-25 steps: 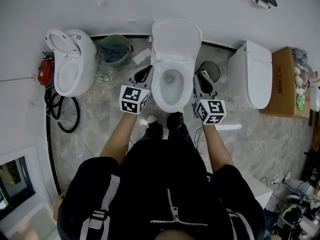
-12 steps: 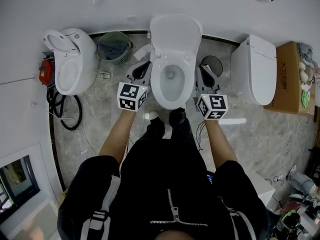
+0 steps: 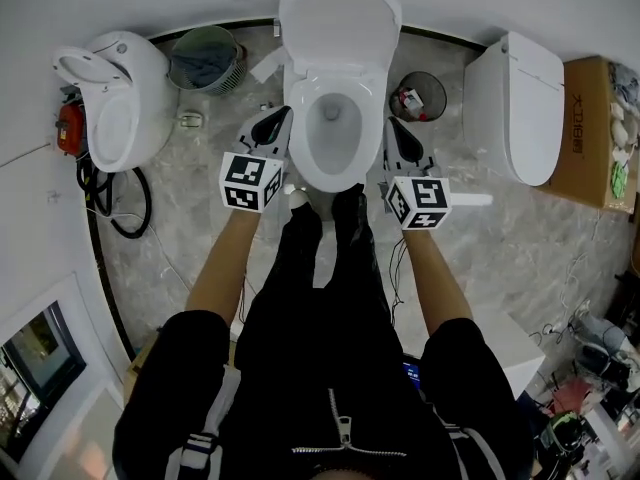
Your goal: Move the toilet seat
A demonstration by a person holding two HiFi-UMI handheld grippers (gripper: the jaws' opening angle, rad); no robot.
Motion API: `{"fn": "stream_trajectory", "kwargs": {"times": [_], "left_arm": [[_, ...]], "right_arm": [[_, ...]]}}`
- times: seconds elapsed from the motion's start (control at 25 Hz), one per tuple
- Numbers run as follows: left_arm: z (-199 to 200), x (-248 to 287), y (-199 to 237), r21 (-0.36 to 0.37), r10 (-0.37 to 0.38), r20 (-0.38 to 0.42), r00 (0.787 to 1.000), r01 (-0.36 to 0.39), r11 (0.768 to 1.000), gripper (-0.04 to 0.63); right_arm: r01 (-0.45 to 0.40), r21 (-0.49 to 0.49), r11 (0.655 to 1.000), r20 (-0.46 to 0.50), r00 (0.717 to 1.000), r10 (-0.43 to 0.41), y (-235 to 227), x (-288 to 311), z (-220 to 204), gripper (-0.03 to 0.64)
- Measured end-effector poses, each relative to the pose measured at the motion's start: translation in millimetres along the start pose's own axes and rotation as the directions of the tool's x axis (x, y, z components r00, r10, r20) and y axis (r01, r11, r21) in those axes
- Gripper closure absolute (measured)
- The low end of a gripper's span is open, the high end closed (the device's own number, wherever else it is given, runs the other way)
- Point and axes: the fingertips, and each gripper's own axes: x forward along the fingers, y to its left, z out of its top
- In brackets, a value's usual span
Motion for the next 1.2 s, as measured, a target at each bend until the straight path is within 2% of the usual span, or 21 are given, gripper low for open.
{"fn": "stream_trajectory", "kwargs": {"times": [0.24, 0.36, 0.44, 0.48, 0.52, 0.6, 0.72, 0.84, 1.04, 1.12, 1.2], "left_arm": [[-59, 17, 3, -0.07, -0.003, -0.084, 0.996, -0.003, 0.998, 0.592], [-82, 22, 6, -0.126, -0.02, -0.097, 0.995, 0.007, 0.992, 0.592], [-98, 25, 9, -0.15, -0.018, -0.109, 0.994, 0.002, 0.989, 0.591], [-106, 27, 11, -0.165, -0.016, -0.119, 0.993, -0.004, 0.986, 0.57], [-115, 30, 12, -0.188, -0.017, -0.13, 0.991, -0.008, 0.982, 0.494], [-129, 36, 12, -0.251, -0.031, -0.146, 0.989, -0.006, 0.968, 0.418], [-151, 41, 10, -0.33, -0.054, -0.158, 0.986, -0.002, 0.944, 0.352], [-180, 44, 11, -0.378, -0.051, -0.206, 0.977, -0.031, 0.925, 0.345], [-243, 51, 16, -0.493, -0.072, -0.288, 0.955, -0.084, 0.866, 0.347], [-269, 53, 20, -0.558, -0.069, -0.308, 0.949, -0.121, 0.821, 0.345], [-296, 55, 22, -0.63, -0.052, -0.323, 0.945, -0.174, 0.757, 0.347]], "right_arm": [[0.011, 0.058, 0.998, -0.077, 0.997, -0.006, -13, 17, -56, 0.612], [0.017, 0.08, 0.997, -0.109, 0.994, -0.008, -16, 25, -80, 0.61], [0.023, 0.094, 0.995, -0.136, 0.991, -0.01, -18, 30, -96, 0.583], [0.027, 0.102, 0.994, -0.15, 0.989, -0.011, -20, 33, -105, 0.574], [0.031, 0.108, 0.994, -0.164, 0.986, -0.013, -22, 34, -113, 0.555], [0.04, 0.118, 0.992, -0.192, 0.981, -0.016, -25, 37, -129, 0.514], [0.051, 0.135, 0.99, -0.232, 0.973, -0.018, -29, 39, -152, 0.455], [0.071, 0.153, 0.986, -0.27, 0.962, -0.027, -34, 40, -174, 0.44], [0.097, 0.204, 0.974, -0.367, 0.93, -0.016, -37, 48, -229, 0.391], [0.1, 0.228, 0.969, -0.413, 0.911, 0.003, -38, 52, -257, 0.374], [0.115, 0.252, 0.961, -0.459, 0.889, 0.014, -43, 53, -285, 0.367]]}}
